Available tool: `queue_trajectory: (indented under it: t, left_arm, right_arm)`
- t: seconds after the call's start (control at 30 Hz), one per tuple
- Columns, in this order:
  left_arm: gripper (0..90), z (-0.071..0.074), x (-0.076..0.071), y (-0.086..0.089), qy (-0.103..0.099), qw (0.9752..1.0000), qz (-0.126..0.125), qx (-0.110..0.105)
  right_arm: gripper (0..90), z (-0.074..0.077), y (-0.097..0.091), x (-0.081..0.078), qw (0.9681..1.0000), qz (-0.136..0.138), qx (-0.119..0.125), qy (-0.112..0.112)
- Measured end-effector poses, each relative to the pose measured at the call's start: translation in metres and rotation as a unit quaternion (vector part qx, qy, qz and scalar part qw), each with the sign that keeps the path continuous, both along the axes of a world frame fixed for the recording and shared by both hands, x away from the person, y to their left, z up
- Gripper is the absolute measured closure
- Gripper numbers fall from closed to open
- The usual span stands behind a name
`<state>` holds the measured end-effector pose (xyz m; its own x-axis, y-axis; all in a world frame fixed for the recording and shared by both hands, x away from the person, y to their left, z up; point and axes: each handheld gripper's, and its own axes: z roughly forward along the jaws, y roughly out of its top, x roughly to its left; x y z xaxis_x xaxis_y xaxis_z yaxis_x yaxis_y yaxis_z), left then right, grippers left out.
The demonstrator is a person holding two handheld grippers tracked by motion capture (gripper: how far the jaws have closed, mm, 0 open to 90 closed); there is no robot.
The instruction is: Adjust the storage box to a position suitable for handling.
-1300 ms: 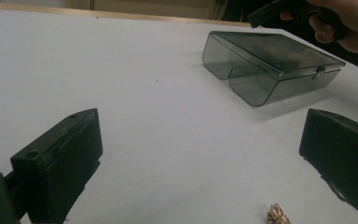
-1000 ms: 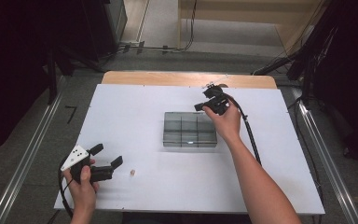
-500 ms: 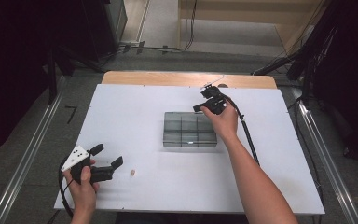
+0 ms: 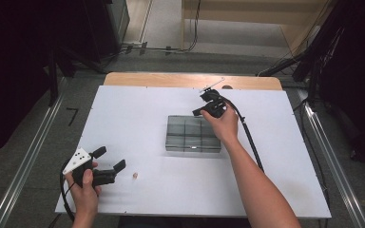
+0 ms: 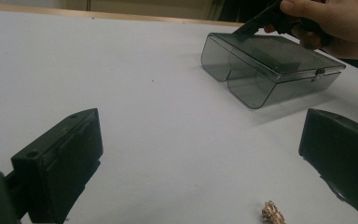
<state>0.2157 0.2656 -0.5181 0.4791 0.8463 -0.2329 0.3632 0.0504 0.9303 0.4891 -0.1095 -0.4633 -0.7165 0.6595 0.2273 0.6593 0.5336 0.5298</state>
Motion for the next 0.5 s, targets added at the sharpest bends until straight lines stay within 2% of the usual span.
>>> queue_trajectory:
  t: [0.1,0.13,0.4,0.5]
  left_arm:
    - [0.0,0.0,0.0,0.0,0.0,1.0,-0.001,-0.001]
    - [0.0,0.0,0.0,0.0,0.0,1.0,-0.002,-0.001]
    - [0.0,0.0,0.0,-0.001,0.001,1.0,-0.004,0.001]
    - [0.0,0.0,0.0,-0.001,0.001,1.0,-0.003,0.001]
  right_arm:
    - [88.5,-0.001,0.0,-0.002,1.0,0.008,0.0,0.004]
    - [88.5,-0.001,0.002,-0.005,0.9999,0.015,-0.004,-0.002]
    - [88.5,-0.002,0.002,-0.019,0.9998,0.019,-0.005,-0.003]
    - [88.6,-0.004,0.002,-0.026,0.9995,0.031,-0.007,-0.001]
